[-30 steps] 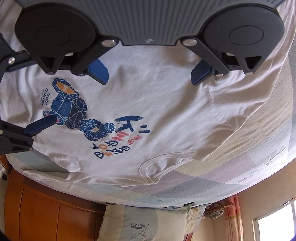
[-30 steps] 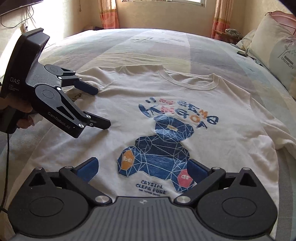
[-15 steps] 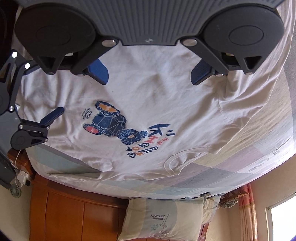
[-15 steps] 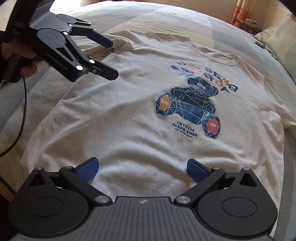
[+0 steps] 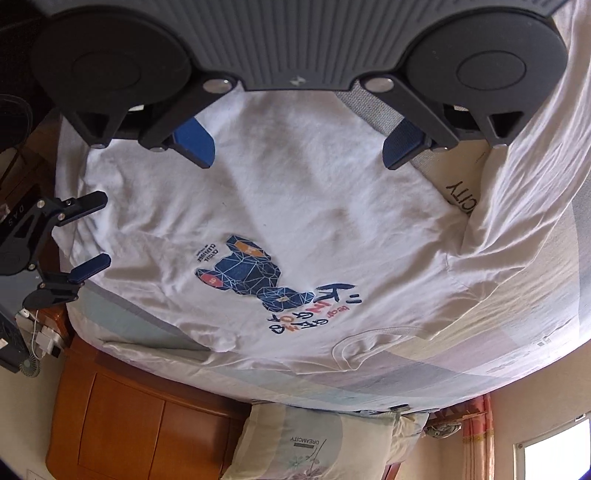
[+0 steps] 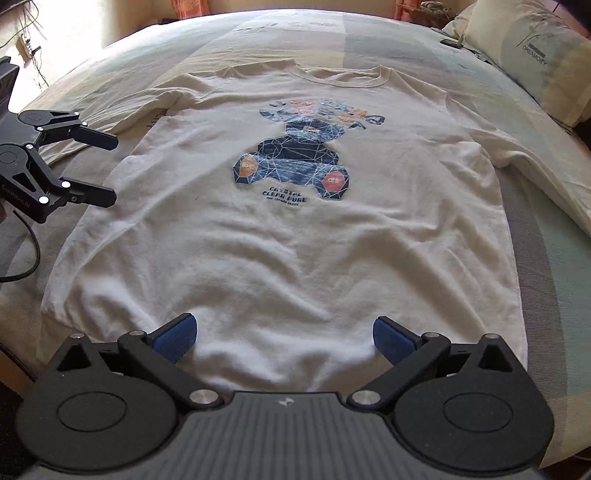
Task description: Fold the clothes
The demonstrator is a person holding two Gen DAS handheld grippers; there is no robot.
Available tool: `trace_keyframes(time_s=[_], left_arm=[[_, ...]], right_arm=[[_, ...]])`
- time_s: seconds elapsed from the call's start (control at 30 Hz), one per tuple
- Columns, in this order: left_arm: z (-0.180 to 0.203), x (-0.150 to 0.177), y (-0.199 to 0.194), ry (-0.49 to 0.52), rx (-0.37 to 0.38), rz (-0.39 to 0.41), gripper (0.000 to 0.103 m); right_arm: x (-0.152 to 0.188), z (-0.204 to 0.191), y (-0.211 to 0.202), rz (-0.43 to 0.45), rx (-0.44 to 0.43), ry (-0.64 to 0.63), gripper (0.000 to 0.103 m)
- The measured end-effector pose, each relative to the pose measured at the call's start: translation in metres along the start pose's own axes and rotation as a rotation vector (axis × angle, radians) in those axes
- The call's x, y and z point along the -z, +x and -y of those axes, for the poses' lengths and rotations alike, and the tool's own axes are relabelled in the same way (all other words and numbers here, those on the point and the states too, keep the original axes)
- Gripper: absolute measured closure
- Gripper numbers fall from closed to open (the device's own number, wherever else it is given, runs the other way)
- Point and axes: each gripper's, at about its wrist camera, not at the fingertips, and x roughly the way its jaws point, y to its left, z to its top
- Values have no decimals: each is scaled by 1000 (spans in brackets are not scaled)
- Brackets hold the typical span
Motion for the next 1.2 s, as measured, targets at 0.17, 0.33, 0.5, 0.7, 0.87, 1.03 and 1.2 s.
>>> trace_keyframes(time_s=[0.17,0.33,0.5,0.7,0.87,1.03,1.2], left_arm=[[5,18,10,2,-88,-100,6],[11,8,-8,-14,-110,-72,6],[38,-11,-2,-25,-75,-13,6],[63,0,8,-74,-106,-96,6],[77,1,5,-130,-170,-128,6],[97,-37,30,-182,-189,-90,5],[112,-26,55,-303,-264,-177,4]], right_arm=[[23,29,3,-26,43,48,0],[37,40,-17,-52,63,62,0],[15,40,-14,33,17,21,0],[38,54,-6,-1,-52,-52,0],[33,64,-22,-31,-70,-110,0],[-17,90,-9,115,-152,-124,0],[-43,112,37,98,-244,-74,0]])
